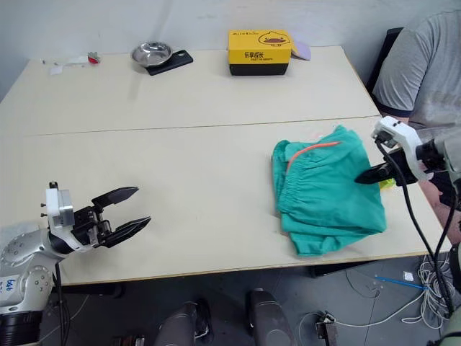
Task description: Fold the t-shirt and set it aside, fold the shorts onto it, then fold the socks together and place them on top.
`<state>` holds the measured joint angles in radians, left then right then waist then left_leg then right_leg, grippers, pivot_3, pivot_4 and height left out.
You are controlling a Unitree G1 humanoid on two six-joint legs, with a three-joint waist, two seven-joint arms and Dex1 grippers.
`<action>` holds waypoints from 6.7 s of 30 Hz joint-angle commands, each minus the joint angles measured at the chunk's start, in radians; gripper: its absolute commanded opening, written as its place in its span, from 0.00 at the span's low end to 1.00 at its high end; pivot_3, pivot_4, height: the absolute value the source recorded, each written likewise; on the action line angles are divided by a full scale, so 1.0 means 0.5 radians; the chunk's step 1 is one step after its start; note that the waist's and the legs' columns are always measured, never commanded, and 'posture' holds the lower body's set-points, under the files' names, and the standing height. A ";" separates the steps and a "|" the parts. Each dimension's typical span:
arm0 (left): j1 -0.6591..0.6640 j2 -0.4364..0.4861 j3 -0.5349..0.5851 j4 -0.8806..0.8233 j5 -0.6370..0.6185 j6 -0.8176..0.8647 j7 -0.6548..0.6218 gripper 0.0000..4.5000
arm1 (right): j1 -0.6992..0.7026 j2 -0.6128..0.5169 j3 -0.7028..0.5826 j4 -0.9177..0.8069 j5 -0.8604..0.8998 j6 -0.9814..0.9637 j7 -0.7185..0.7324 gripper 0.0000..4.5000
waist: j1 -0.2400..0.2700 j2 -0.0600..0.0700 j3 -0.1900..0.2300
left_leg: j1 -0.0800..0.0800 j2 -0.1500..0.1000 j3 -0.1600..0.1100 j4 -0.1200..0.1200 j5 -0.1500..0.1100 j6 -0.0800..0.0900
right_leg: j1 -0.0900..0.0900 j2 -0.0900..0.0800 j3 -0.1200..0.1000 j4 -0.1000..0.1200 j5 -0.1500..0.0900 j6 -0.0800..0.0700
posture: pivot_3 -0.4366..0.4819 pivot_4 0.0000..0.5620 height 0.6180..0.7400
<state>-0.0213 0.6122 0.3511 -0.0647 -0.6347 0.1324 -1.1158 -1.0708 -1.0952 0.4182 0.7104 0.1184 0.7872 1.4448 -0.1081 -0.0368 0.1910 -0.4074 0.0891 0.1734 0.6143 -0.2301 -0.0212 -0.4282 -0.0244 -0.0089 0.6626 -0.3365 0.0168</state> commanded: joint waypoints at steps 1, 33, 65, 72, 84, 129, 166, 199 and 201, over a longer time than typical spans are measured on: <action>0.000 0.041 0.009 -0.039 -0.010 0.010 -0.014 1.00 | -0.034 0.047 -0.160 0.165 -0.066 -0.223 -0.126 0.01 | -0.007 0.000 0.000 | 0.001 0.000 0.000 0.000 0.000 0.000 | 0.000 0.000 0.000 0.001 0.000 0.000 | 0.48 0.27 1.00; 0.189 0.228 0.158 -0.150 -0.014 0.081 0.019 1.00 | 1.503 0.686 -1.168 -1.779 0.532 -0.682 -0.866 1.00 | 0.025 0.001 0.000 | 0.007 0.000 -0.003 0.010 0.005 -0.004 | 0.006 0.002 0.002 0.020 -0.001 0.007 | 0.48 0.27 1.00; 1.189 -0.349 1.565 0.210 -0.259 0.208 1.191 1.00 | 2.068 1.056 -0.940 -1.994 0.760 -2.030 -0.426 1.00 | 0.160 0.005 0.006 | 0.006 -0.047 -0.138 -0.004 -0.003 0.016 | 0.102 -0.063 -0.146 -0.052 -0.033 0.003 | 0.48 0.27 1.00; 1.098 -0.018 1.266 -0.010 -0.007 0.157 1.029 1.00 | 2.003 1.008 -0.882 -2.094 0.895 -1.830 -0.384 1.00 | 0.161 -0.003 0.001 | 0.002 -0.045 -0.133 -0.011 -0.003 0.018 | 0.105 -0.062 -0.142 -0.069 -0.033 -0.014 | 0.48 0.27 1.00; 0.674 0.827 0.595 0.845 0.676 -0.044 0.621 1.00 | 1.891 1.008 -0.842 -2.100 0.895 -1.699 -0.419 1.00 | 0.146 0.005 -0.008 | 0.002 -0.047 -0.113 -0.039 0.004 0.020 | 0.072 -0.064 -0.130 -0.036 -0.032 0.008 | 0.48 0.27 1.00; -1.035 -0.309 -1.063 0.143 0.794 0.925 0.667 0.01 | 2.321 0.664 -1.324 -2.200 0.787 -1.687 -0.568 1.00 | 0.206 0.013 -0.007 | 0.004 -0.047 -0.098 0.000 0.020 0.030 | 0.074 -0.062 -0.118 0.000 -0.022 0.027 | 0.48 0.27 1.00; -1.680 -0.110 -0.822 1.763 0.939 -0.150 -0.086 0.79 | 1.672 1.026 -0.329 -1.813 -0.375 -1.624 -1.471 1.00 | 0.210 0.007 -0.004 | -0.002 -0.050 -0.086 0.004 0.020 0.024 | 0.069 -0.067 -0.115 -0.004 -0.026 0.033 | 0.48 0.27 1.00; -1.074 -0.001 -0.830 0.955 0.919 0.127 -0.422 0.01 | 1.343 0.923 -0.318 -1.451 -0.237 -1.784 -0.942 0.00 | 0.146 0.006 -0.004 | 0.004 -0.047 -0.085 0.014 0.020 0.021 | 0.069 -0.067 -0.109 0.015 -0.026 0.033 | 0.48 0.27 1.00; -0.924 0.030 -0.799 0.717 0.870 0.229 -0.359 0.01 | 1.330 0.887 -0.319 -1.412 -0.166 -1.854 -0.827 0.00 | 0.147 0.006 -0.004 | 0.004 -0.046 -0.085 0.014 0.020 0.022 | 0.069 -0.067 -0.109 0.016 -0.026 0.033 | 0.48 0.27 1.00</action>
<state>-0.5190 0.6111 -0.0596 0.3881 -0.1760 0.2053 -1.3140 -0.3904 -0.6349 0.2805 0.0084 -0.0067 -0.0951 0.9860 -0.0344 -0.0337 0.1891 -0.4050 0.0659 0.1309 0.6215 -0.2220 -0.0074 -0.3934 -0.0581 -0.0632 0.6705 -0.3495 0.0331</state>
